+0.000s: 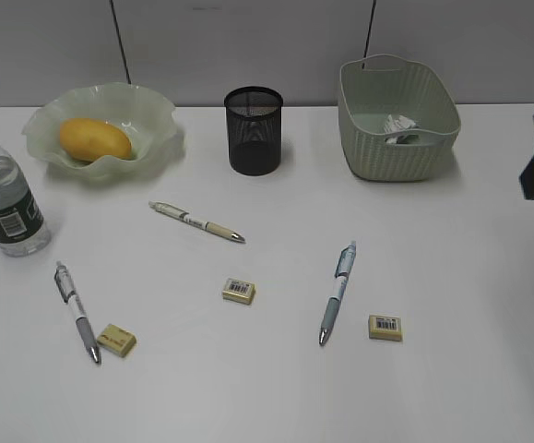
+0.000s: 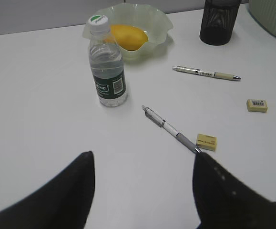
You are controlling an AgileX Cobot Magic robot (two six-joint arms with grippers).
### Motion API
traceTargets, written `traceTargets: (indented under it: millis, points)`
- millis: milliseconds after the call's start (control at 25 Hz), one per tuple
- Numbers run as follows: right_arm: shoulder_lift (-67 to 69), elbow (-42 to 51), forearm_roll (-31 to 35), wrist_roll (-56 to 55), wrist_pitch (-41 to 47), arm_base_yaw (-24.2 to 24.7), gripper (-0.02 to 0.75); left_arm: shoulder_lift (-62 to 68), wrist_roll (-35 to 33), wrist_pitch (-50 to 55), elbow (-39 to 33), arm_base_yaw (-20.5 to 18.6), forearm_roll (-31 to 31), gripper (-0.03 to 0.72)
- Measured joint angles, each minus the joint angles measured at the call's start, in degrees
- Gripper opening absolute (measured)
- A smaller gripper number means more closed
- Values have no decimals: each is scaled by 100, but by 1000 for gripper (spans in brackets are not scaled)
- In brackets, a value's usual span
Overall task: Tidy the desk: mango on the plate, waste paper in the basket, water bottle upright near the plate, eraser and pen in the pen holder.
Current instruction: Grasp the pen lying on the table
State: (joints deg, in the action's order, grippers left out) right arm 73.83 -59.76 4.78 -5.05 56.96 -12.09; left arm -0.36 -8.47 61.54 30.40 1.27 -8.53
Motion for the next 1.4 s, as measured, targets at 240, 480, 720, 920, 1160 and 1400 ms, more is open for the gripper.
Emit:
traceTargets:
  millis: [240,480,720,920,1160,1400]
  points:
    - [1025,-265,-478,-956,-57,-1090,490,0,0,0,0,0,-5,491]
    - [1941,-572,-277,-1567,-397,-1762,477,0,0,0,0,0,-5,491]
    - [2791,-862,459,-1876,-896,-1782,391,0,0,0,0,0,-5,491]
    - [3378,-874,726,-2411,-1172,-1835,343,0,0,0,0,0,-5,513]
    - [3768,-874,672,-3249,-1529,-1848,339,0,0,0,0,0,-5,519]
    - [4070,-907,454,-3479,-1672,-1848,288,0,0,0,0,0,-5,518]
